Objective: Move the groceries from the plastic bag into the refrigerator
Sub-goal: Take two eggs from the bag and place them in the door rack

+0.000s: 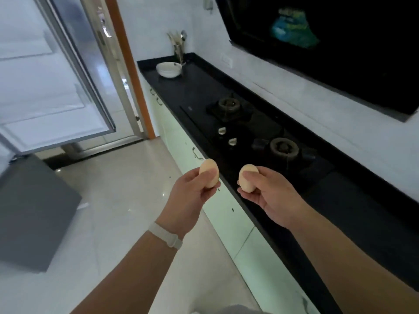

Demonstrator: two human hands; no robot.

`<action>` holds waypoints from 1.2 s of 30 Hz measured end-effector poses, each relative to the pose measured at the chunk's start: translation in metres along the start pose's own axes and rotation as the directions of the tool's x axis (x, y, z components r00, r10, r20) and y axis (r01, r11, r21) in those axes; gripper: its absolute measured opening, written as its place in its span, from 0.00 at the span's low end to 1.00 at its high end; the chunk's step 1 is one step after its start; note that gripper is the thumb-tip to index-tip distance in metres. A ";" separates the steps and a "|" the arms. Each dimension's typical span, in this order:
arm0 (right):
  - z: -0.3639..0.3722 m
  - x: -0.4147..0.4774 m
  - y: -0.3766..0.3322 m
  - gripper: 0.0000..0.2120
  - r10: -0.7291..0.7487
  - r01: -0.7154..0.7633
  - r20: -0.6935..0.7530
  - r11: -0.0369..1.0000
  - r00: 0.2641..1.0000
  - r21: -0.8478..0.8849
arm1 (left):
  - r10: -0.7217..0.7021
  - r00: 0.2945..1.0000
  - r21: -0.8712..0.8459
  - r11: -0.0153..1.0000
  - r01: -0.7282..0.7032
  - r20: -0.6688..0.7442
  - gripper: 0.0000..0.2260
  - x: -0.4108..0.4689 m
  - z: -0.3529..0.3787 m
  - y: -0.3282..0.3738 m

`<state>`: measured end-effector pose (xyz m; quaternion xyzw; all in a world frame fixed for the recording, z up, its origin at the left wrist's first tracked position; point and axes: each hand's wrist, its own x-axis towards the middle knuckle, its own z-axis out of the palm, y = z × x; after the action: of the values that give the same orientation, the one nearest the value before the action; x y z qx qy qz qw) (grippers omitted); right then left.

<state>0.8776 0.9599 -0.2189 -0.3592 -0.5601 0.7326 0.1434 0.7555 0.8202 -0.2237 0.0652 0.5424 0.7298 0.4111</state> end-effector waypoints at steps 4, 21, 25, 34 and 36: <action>0.063 0.030 -0.006 0.10 0.017 -0.016 0.109 1.000 0.994 -0.007 | 0.042 0.995 -0.046 0.998 -0.047 -0.091 0.10 0.007 -0.053 0.029; 0.241 0.195 -0.026 0.06 0.086 -0.144 0.524 0.987 0.847 0.070 | 0.129 0.851 -0.065 0.980 -0.187 -0.508 0.12 0.087 -0.183 0.111; 0.269 0.250 -0.057 0.07 0.060 -0.125 0.584 0.990 0.809 0.071 | 0.140 0.800 -0.046 0.978 -0.204 -0.583 0.15 0.129 -0.194 0.145; 0.317 0.347 -0.109 0.09 0.067 -0.114 0.664 0.993 0.745 0.027 | 0.165 0.711 -0.071 0.955 -0.289 -0.683 0.13 0.204 -0.208 0.200; 0.330 0.356 -0.109 0.10 0.076 -0.128 0.681 0.991 0.728 0.026 | 0.170 0.702 -0.064 0.954 -0.294 -0.691 0.12 0.207 -0.215 0.207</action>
<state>0.3806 0.9775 -0.2110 -0.0922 -0.5265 0.8394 -0.0985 0.3943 0.7852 -0.2083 -0.1727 0.5779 0.7921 0.0934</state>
